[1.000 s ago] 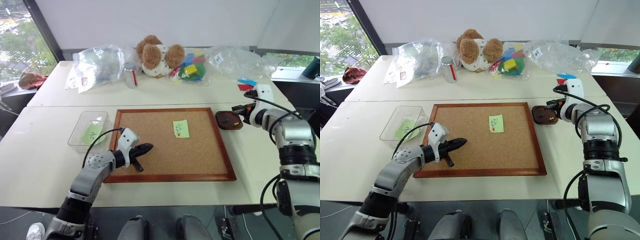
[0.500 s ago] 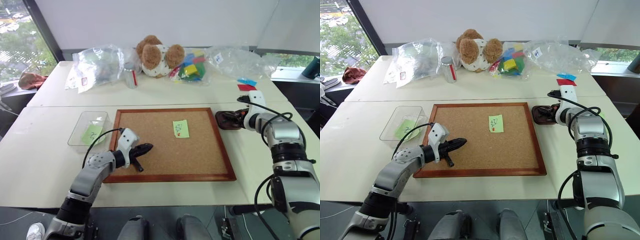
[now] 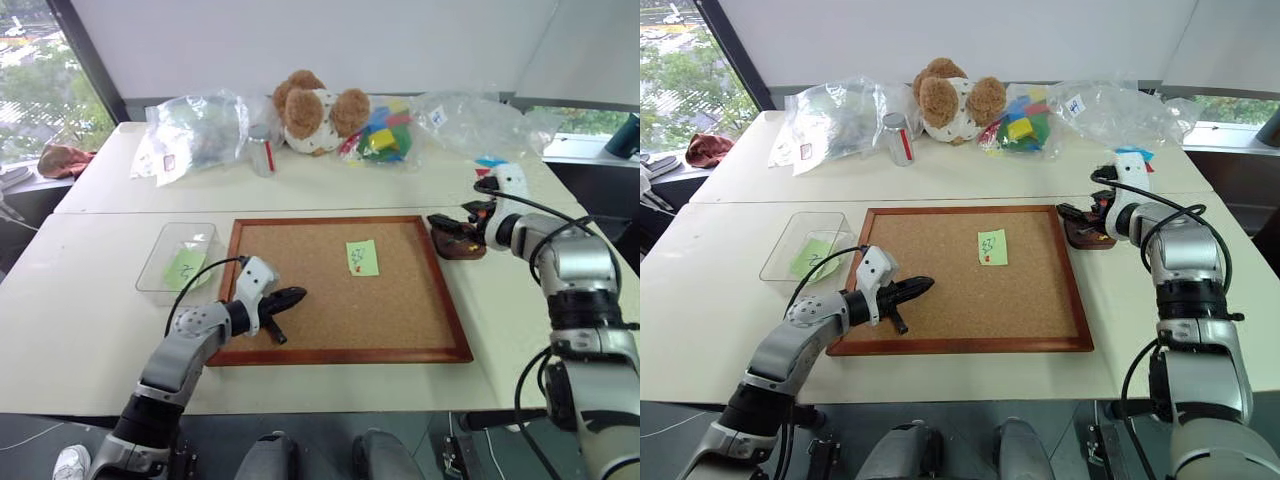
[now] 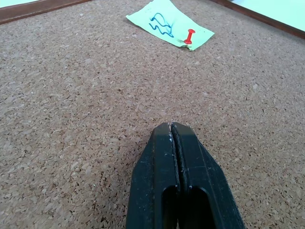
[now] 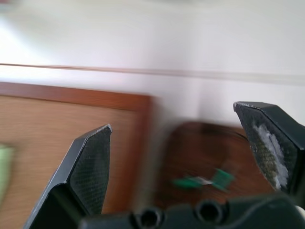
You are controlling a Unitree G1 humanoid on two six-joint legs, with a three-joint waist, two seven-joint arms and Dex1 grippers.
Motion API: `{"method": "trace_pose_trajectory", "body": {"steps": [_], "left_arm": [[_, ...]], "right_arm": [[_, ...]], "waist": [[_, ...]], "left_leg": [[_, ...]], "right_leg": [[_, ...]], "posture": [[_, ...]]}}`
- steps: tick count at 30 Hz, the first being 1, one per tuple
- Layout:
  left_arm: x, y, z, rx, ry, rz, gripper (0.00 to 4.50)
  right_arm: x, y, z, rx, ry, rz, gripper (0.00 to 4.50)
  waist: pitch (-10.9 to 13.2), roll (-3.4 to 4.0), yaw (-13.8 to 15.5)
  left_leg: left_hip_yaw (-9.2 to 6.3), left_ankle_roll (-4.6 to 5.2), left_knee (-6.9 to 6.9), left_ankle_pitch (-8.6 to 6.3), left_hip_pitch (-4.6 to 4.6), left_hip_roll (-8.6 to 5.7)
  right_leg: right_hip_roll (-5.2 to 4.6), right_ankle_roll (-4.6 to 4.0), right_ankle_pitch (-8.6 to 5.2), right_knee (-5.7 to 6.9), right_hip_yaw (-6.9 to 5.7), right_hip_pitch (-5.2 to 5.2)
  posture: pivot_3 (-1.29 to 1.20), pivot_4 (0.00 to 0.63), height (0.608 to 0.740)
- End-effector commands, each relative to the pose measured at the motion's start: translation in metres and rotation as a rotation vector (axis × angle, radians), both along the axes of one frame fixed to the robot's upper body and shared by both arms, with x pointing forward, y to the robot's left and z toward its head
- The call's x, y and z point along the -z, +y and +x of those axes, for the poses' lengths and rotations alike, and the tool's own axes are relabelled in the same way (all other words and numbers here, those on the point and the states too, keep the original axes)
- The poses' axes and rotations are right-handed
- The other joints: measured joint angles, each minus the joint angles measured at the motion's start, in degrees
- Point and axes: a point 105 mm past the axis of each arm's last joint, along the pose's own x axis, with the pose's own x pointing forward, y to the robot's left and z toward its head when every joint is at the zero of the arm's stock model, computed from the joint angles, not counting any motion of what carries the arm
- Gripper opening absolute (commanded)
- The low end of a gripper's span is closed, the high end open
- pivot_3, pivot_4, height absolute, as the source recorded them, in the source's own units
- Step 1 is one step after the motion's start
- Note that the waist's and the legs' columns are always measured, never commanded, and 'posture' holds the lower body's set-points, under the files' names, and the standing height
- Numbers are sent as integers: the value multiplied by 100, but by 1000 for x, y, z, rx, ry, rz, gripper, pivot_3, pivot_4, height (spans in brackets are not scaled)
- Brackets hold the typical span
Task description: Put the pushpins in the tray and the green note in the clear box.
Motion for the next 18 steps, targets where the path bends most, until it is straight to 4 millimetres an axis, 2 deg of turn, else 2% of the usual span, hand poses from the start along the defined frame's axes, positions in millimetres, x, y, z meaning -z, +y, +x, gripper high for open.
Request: {"method": "trace_pose_trajectory", "body": {"steps": [1,5,11,14,15,18], "left_arm": [[21,3,-3,-6,71,39,0],[20,1,-2,-3,69,37,0],[21,2,-3,-5,69,37,0],[21,2,-3,-7,69,38,0],[21,2,-3,-8,68,37,0],[21,2,-2,-10,67,36,0]], "right_arm": [[-6,60,-29,-259,-25,-12,4465],[7,90,-42,-322,-2,4,4465],[26,108,-51,-367,33,-2,4465],[33,113,-50,-369,40,-14,3651],[35,114,-49,-358,45,-10,3240],[40,113,-44,-333,52,-13,3240]], "waist": [[-1,1,-1],[-1,0,8],[-1,0,13],[-1,0,5],[-1,0,6],[-1,0,10]], "left_leg": [[0,0,1,0,0,0],[0,2,9,-1,1,0],[-1,3,7,-2,1,0],[-1,3,8,-2,1,0],[-1,3,8,-2,1,0],[-1,3,8,-2,1,0]], "right_leg": [[0,0,0,1,0,1],[-3,0,0,2,0,4],[-4,0,0,1,0,2],[-4,0,0,1,0,2],[-4,0,0,1,0,3],[-4,0,0,2,0,2]], "posture": [[0,150,740],[0,150,740],[0,150,740],[0,150,740],[0,150,740],[0,150,740]]}}
